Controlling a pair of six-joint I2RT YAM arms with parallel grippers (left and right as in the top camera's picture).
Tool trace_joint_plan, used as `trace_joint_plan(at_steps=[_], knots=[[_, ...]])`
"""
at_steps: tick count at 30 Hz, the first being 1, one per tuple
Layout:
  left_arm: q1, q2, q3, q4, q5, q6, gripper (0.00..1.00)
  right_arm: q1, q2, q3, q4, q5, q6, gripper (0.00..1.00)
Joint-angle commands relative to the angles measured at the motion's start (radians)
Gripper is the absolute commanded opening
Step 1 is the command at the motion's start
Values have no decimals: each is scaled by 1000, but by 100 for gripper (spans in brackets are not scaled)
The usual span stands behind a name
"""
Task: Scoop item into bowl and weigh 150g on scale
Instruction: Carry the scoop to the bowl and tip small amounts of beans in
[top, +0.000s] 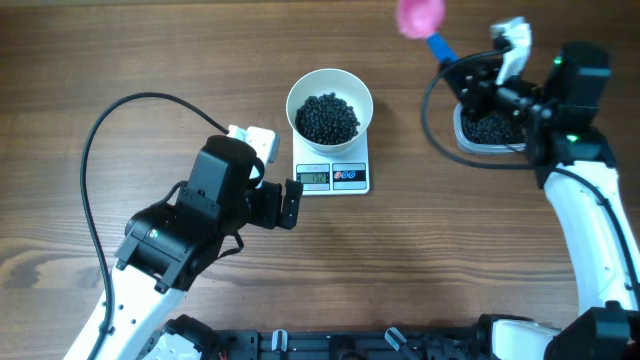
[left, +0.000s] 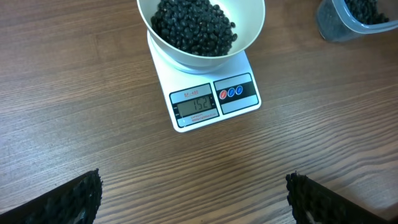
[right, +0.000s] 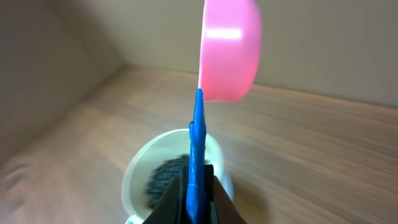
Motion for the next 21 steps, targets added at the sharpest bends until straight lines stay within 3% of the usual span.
trace_joint_plan(at_steps=[1, 6, 12, 16, 21], knots=[[-3, -2, 0, 2, 4, 15, 100, 98, -8, 11, -47, 11, -119, 4], [-3, -2, 0, 2, 4, 15, 100, 280, 7, 11, -180, 364, -306, 4], [-3, -2, 0, 2, 4, 15, 100, 406, 88, 11, -174, 482, -367, 4], [-3, -2, 0, 2, 4, 15, 100, 472, 125, 11, -174, 682, -393, 4], [-3, -2, 0, 2, 4, 15, 100, 479, 136, 11, -210, 701, -403, 4]])
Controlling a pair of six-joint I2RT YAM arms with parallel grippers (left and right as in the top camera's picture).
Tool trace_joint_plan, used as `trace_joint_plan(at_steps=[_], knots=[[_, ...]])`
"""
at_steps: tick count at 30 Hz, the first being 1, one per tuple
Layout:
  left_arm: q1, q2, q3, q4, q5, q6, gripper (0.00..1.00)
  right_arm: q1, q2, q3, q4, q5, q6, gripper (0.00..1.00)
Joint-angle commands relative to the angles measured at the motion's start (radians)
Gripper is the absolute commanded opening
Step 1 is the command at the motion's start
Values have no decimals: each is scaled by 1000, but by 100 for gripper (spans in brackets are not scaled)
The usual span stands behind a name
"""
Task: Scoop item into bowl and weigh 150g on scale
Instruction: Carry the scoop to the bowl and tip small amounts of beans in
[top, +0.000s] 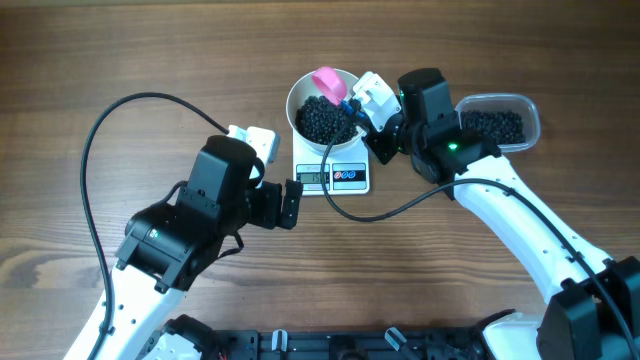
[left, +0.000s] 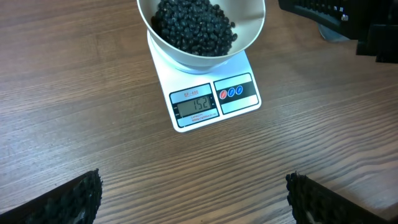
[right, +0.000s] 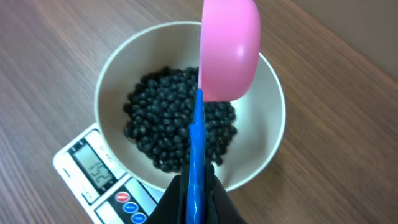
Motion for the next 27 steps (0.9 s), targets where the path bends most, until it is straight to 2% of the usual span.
trace_joint_plan(at_steps=[1, 15, 23, 27], knots=[[-3, -2, 0, 2, 4, 15, 100, 2, 29, 10, -46, 46, -54, 4], [-3, -2, 0, 2, 4, 15, 100, 12, 82, 10, -146, 42, -45, 4], [-3, -2, 0, 2, 4, 15, 100, 36, 86, 11, -124, -64, -40, 4], [-3, -2, 0, 2, 4, 15, 100, 35, 84, 11, -106, -63, 16, 4]])
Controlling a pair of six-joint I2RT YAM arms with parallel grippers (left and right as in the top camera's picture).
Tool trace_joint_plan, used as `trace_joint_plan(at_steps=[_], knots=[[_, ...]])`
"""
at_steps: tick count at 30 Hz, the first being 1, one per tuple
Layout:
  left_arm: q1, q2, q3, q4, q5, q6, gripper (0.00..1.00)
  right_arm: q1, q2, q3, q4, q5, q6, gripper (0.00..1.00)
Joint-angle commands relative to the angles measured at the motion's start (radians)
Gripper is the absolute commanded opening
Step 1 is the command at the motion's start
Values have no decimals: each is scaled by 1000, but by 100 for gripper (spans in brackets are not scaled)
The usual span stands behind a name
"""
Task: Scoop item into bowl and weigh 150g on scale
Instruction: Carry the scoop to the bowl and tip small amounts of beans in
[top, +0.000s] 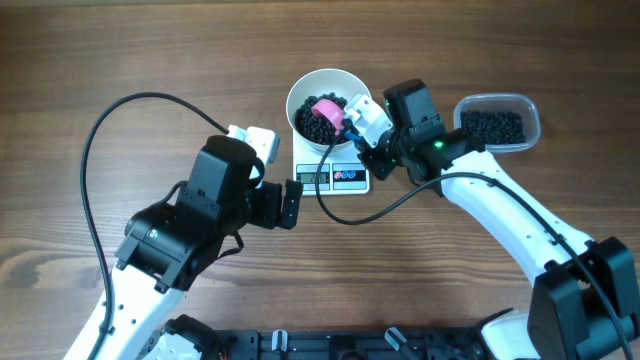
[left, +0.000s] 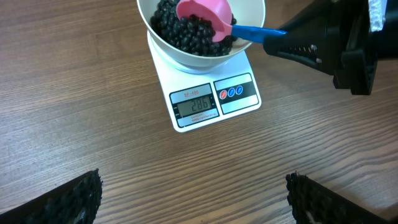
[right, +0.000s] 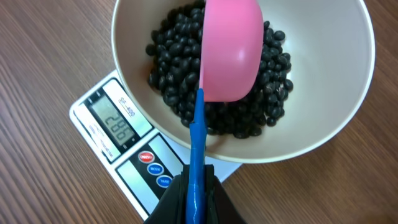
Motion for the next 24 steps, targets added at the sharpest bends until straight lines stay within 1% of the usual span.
trace_joint_plan(at_steps=[1, 4, 8, 11, 15, 18, 21, 24], knots=[[-3, -2, 0, 2, 4, 15, 100, 6, 14, 11, 11, -37, 37, 4], [-3, -2, 0, 2, 4, 15, 100, 6, -3, 11, 18, -26, 40, 4], [-3, -2, 0, 2, 4, 15, 100, 6, -55, 11, 37, -29, 115, 4], [-3, -2, 0, 2, 4, 15, 100, 6, -77, 11, 31, -98, 261, 4], [-3, -2, 0, 2, 4, 15, 100, -2, -77, 11, 35, -170, 407, 4], [-3, -2, 0, 2, 4, 15, 100, -36, -77, 11, 37, -180, 497, 4], [-3, -2, 0, 2, 4, 15, 100, -103, -77, 11, 61, -287, 565, 4], [-3, -2, 0, 2, 4, 15, 100, -154, -77, 11, 99, -362, 581, 4]])
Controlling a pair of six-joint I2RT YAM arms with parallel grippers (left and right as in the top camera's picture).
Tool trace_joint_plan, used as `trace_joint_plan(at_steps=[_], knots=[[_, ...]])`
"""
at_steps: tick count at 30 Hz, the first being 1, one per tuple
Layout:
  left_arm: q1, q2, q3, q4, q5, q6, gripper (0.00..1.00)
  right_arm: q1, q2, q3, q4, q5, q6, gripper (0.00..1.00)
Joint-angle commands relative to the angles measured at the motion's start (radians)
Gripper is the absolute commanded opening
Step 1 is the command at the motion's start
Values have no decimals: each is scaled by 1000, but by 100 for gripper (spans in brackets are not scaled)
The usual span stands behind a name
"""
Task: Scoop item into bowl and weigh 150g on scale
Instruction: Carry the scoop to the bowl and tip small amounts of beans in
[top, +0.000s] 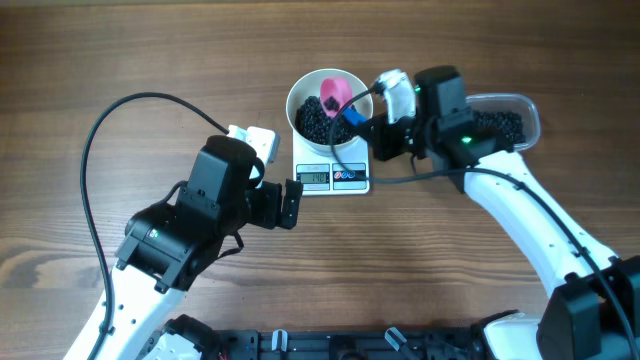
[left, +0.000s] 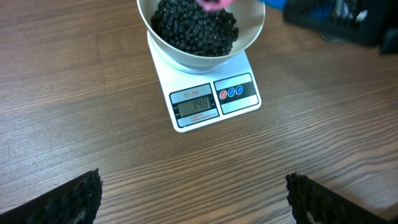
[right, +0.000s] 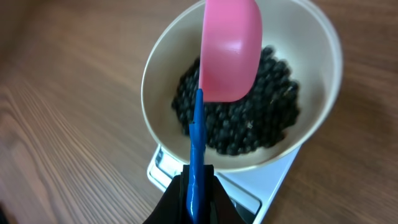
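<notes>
A white bowl (top: 300, 92) of black beans (top: 318, 118) stands on the white scale (top: 350, 178). In the left wrist view the scale display (left: 196, 104) reads 148. My right gripper (right: 196, 194) is shut on the blue handle (right: 196, 140) of the pink scoop (right: 230, 53), which hangs over the bowl (right: 151, 93), clear of the beans (right: 255, 124). Only the scoop's underside shows, so its contents are hidden. In the overhead view the scoop (top: 335, 90) is above the bowl's right half. My left gripper (left: 193, 200) is open and empty over bare table in front of the scale.
A clear tub of black beans (top: 500, 122) sits right of the scale, partly under my right arm. A black cable (top: 100, 140) loops across the table at the left. A white part (top: 255, 138) of the left arm lies near the scale's left side.
The scoop was down in the beans with the display at 286. Now it is raised clear of them, my right gripper has drawn back to the right, and the display reads 148.
My right gripper held the scoop high over the tub at the far right, display 152. Then the scoop hung over the bowl, still 152. Then it was pressed into the beans, display 286. Now it is lifted off and the display shows 148. My left arm stayed still.
</notes>
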Motion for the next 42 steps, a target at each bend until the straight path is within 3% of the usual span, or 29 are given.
trace_joint_plan(at_steps=[1, 11, 15, 18, 21, 22, 25, 27, 32, 42], knots=[[-3, -2, 0, 2, 4, 15, 100, -54, -18, 11, 37, -134, 58, 5], [-3, -2, 0, 2, 4, 15, 100, -68, -34, 11, 62, -142, -31, 4], [-3, -2, 0, 2, 4, 15, 100, -33, -33, 11, -22, -90, -344, 4], [-3, -2, 0, 2, 4, 15, 100, -19, -33, 11, -20, -24, -338, 4], [-3, -2, 0, 2, 4, 15, 100, -19, -33, 11, 50, -25, -181, 4], [-3, -2, 0, 2, 4, 15, 100, -14, -32, 11, 57, -36, -192, 4], [-3, -2, 0, 2, 4, 15, 100, 20, -32, 11, -24, 55, -452, 4], [-3, -2, 0, 2, 4, 15, 100, 24, -33, 11, -38, 133, -380, 4], [-3, -2, 0, 2, 4, 15, 100, 24, -33, 11, -10, 94, -261, 4], [-3, -2, 0, 2, 4, 15, 100, 24, -33, 11, 16, 13, -211, 4]])
